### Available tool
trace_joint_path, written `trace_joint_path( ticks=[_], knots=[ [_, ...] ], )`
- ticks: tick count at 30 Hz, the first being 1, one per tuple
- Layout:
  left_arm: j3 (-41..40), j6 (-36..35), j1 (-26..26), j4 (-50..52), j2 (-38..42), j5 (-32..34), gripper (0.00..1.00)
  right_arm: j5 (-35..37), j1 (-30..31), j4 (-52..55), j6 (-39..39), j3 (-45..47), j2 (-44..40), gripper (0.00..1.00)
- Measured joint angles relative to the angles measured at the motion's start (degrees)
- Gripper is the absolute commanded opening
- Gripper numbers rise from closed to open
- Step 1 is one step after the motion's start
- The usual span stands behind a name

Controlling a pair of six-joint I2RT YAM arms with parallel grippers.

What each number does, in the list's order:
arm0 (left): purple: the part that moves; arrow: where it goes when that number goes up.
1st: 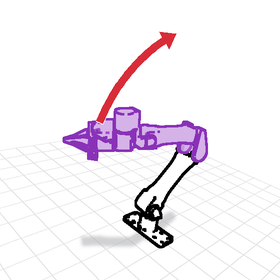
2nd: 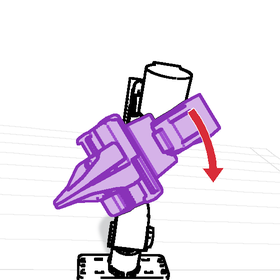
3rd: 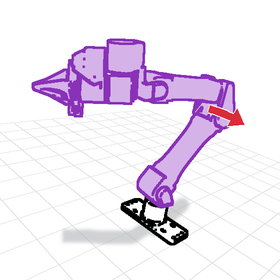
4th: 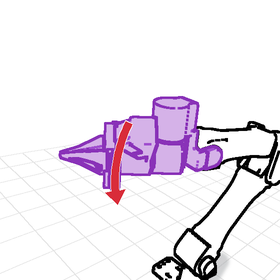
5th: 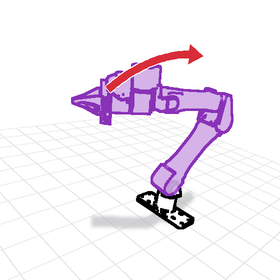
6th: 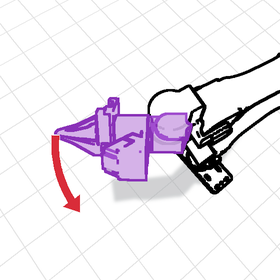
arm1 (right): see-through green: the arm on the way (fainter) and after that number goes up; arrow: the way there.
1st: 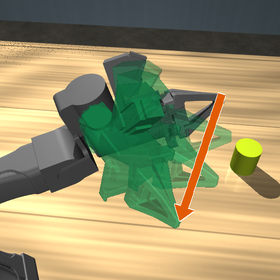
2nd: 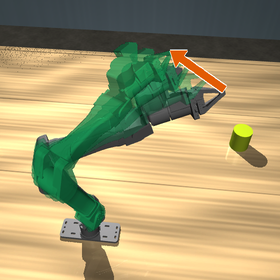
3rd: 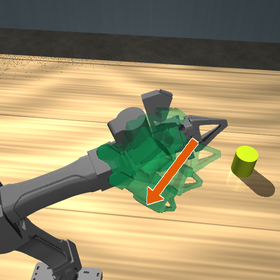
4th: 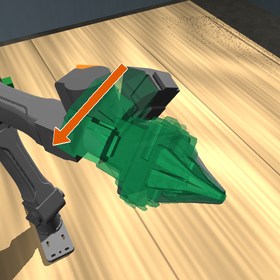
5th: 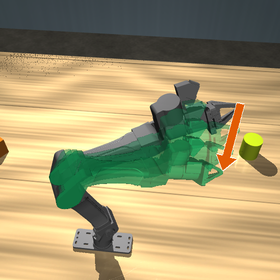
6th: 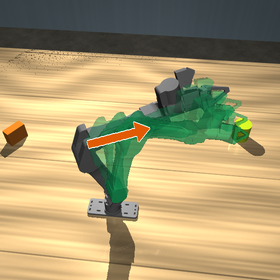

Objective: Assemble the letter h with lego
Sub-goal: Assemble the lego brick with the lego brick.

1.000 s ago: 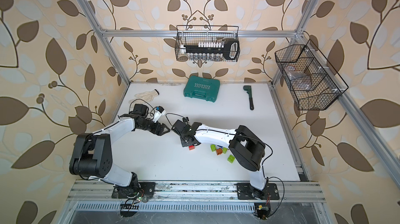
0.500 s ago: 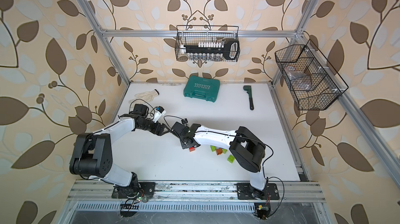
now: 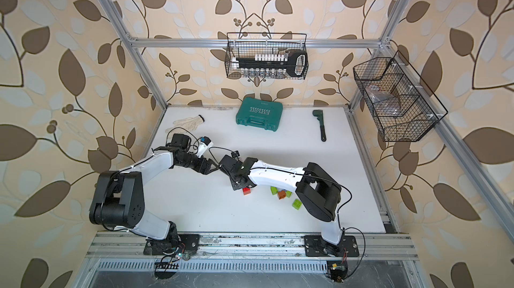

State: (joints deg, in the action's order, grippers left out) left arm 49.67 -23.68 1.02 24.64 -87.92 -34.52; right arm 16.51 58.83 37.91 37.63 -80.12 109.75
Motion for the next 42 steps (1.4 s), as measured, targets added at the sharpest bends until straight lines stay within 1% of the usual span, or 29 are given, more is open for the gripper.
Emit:
trace_joint_path(
  ticks=[12, 25, 42],
  knots=[
    [0.0, 0.1, 0.0, 0.1, 0.0, 0.0, 0.85, 1.1, 0.0, -0.9, 0.1, 1.8, 0.6, 0.0],
    [0.0, 0.2, 0.0, 0.4, -0.8, 0.0, 0.85, 2.0, 0.1, -6.6, 2.5, 3.7, 0.4, 0.0],
    [0.0, 0.2, 0.0, 0.6, -0.8, 0.0, 0.85, 1.7, 1.7, -0.8, 3.6, 3.0, -0.2, 0.0]
  ],
)
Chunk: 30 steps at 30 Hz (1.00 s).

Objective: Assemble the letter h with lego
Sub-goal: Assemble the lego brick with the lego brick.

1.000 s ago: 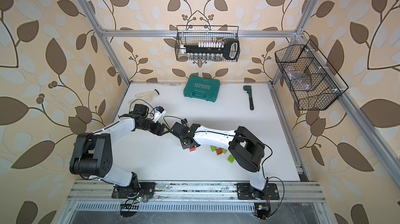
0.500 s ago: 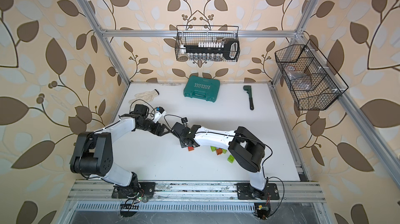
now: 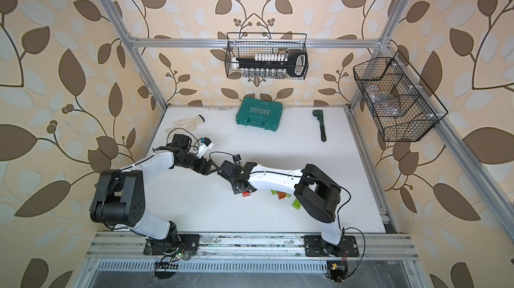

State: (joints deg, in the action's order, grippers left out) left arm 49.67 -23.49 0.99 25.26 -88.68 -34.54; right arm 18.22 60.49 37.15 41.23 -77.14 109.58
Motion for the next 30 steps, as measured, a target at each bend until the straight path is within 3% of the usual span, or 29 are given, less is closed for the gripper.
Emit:
trace_joint_path(
  ticks=[30],
  knots=[
    [0.0, 0.1, -0.3, 0.0, -0.3, 0.0, 0.85, -1.3, 0.3, 11.9, 11.1, -12.7, 7.9, 0.02]
  ],
)
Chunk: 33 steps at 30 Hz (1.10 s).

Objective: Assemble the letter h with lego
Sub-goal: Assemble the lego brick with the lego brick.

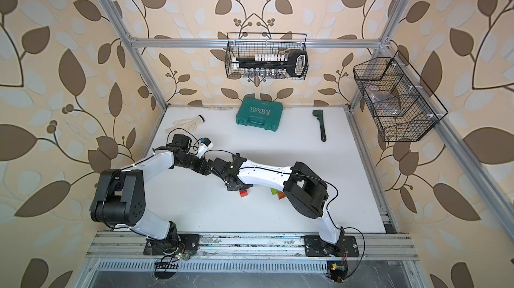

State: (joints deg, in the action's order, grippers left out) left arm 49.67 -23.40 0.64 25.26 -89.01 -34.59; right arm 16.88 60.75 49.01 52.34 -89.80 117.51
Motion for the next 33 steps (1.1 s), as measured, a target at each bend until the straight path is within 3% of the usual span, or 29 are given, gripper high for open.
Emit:
trace_joint_path(
  ticks=[15, 33],
  knots=[
    [0.0, 0.1, 0.0, 0.0, 0.0, 0.0, 0.85, -1.0, -0.3, -6.8, -10.6, 5.1, -2.8, 0.01],
    [0.2, 0.5, 0.0, 0.1, -0.6, 0.0, 0.84, -1.7, -0.4, -5.6, -12.0, 3.6, -2.3, 0.01]
  ],
)
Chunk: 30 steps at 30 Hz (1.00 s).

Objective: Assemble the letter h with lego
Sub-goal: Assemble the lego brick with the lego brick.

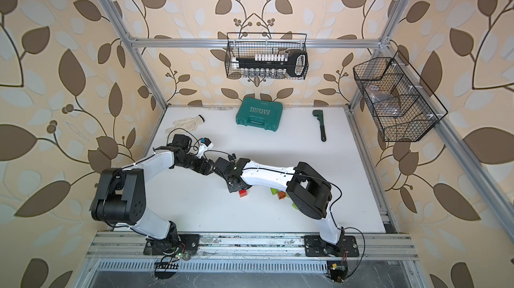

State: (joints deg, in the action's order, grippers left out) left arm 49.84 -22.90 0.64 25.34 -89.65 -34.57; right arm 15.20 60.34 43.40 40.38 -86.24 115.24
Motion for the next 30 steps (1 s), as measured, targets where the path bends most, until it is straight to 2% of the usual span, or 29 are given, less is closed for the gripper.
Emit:
trace_joint_path(
  ticks=[14, 22, 30],
  knots=[
    [0.0, 0.0, 0.0, 0.0, 0.0, 0.0, 0.85, -0.3, 0.0, 0.9, -0.9, -0.4, 0.0, 0.01],
    [0.0, 0.3, 0.0, 0.0, -0.1, 0.0, 0.84, -0.5, 0.0, 4.7, -1.3, -4.8, 1.5, 0.01],
    [0.1, 0.4, 0.0, 0.1, -0.9, -0.1, 0.84, -0.6, 0.0, 5.2, -1.2, -5.2, 1.9, 0.01]
  ],
)
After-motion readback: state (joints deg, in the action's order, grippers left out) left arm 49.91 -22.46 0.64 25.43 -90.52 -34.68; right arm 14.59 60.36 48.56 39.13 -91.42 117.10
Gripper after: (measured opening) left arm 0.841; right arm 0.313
